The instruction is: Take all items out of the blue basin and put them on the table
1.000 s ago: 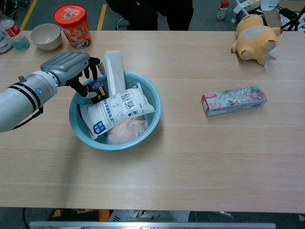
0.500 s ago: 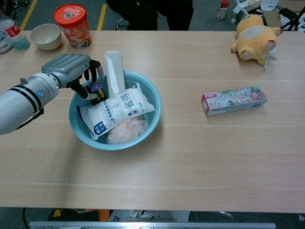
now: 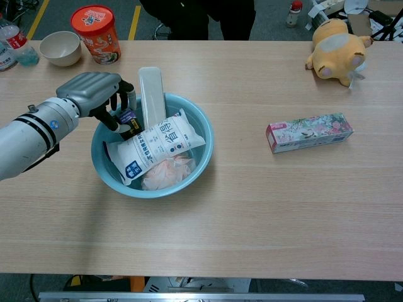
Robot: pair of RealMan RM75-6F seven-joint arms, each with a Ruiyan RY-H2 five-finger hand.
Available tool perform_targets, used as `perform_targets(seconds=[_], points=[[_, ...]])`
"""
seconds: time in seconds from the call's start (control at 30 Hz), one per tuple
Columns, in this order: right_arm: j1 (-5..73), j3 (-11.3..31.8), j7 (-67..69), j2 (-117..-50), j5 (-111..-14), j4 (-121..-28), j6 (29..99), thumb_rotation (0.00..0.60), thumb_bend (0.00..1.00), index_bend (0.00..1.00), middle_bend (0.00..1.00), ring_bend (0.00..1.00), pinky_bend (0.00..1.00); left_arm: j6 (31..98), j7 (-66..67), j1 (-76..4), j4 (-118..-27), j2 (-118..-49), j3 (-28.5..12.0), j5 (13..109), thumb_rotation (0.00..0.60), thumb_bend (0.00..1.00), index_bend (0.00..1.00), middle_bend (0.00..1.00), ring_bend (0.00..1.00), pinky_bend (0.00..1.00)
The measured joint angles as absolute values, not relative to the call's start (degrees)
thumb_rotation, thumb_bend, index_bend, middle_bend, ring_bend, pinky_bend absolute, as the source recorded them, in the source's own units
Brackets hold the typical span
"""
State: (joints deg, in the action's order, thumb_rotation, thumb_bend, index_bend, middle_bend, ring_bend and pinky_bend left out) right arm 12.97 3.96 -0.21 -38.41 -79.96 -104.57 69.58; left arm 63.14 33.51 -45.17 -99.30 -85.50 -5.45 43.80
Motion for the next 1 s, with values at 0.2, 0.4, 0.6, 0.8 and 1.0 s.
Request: perform_targets(seconds=[0.2, 0.4, 0.6, 0.8, 1.0], points=[[13.0, 4.1, 0.0, -38.5, -79.9, -104.4, 69.5, 0.600, 0.02, 0.00, 0.16, 0.09, 0.26, 63.2, 33.4, -44.9, -99.2, -85.7, -5.7, 44.3, 0.600, 0.24, 0.48, 0.60, 0.51, 0.39], [12.9, 4.2, 0.2, -38.5, -79.8, -104.3, 69.6, 0.600, 0.02, 0.00, 0.16, 0.09, 0.26, 63.2, 32.8, -44.6, -99.6, -85.1, -6.1, 45.0, 0.600, 0.31, 0.50, 0.63, 0.53, 0.40], [12.9, 4.3, 0.4, -38.6, -79.9, -104.3, 69.7, 0.600, 0.02, 0.00, 0.16, 0.09, 0.26, 63.6, 32.1, -44.2, -101.6, -83.3, -6.3, 46.5, 0.600, 0.33, 0.50, 0.64, 0.54, 0.41], [12.9, 4.5, 0.4, -38.7, -80.0, -104.4, 69.8, 0.600, 0.02, 0.00, 0.16, 0.09, 0.26, 63.3, 28.7, -43.1, -105.2, -79.0, -7.0, 48.5, 0.600, 0.33, 0.51, 0.64, 0.54, 0.44], [13.1, 4.7, 0.2, -38.8, -80.2, -104.8, 69.9, 0.600, 0.02, 0.00, 0.16, 0.09, 0.26, 63.5, 22.5, -41.4, -107.4, -73.9, -9.1, 50.9, 0.600, 0.33, 0.51, 0.64, 0.54, 0.45]])
